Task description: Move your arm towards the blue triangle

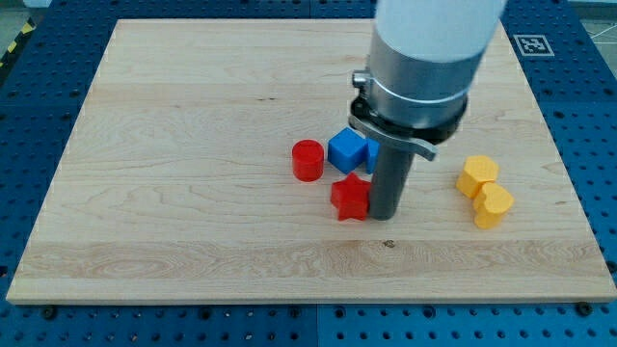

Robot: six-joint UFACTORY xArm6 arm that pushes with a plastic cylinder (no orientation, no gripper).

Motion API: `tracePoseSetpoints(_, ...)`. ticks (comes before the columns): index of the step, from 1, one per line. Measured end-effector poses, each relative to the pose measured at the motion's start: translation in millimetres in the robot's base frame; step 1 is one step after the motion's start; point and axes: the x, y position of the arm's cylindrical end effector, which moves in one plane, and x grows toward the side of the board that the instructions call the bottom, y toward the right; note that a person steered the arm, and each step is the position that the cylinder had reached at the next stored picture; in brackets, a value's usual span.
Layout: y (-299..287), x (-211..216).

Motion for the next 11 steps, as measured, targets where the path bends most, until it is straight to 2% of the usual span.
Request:
tracePoseSetpoints(2,-20.8,-26.2)
tracePoseSetpoints(3,-21.8,-19.0)
tracePoseSetpoints(4,-14.7,0.1)
tracePoseSetpoints(5,34.8,8.4)
tracePoseSetpoints(7,41.5,-32.1)
tracePoseSetpoints(11,50.0,-62.9)
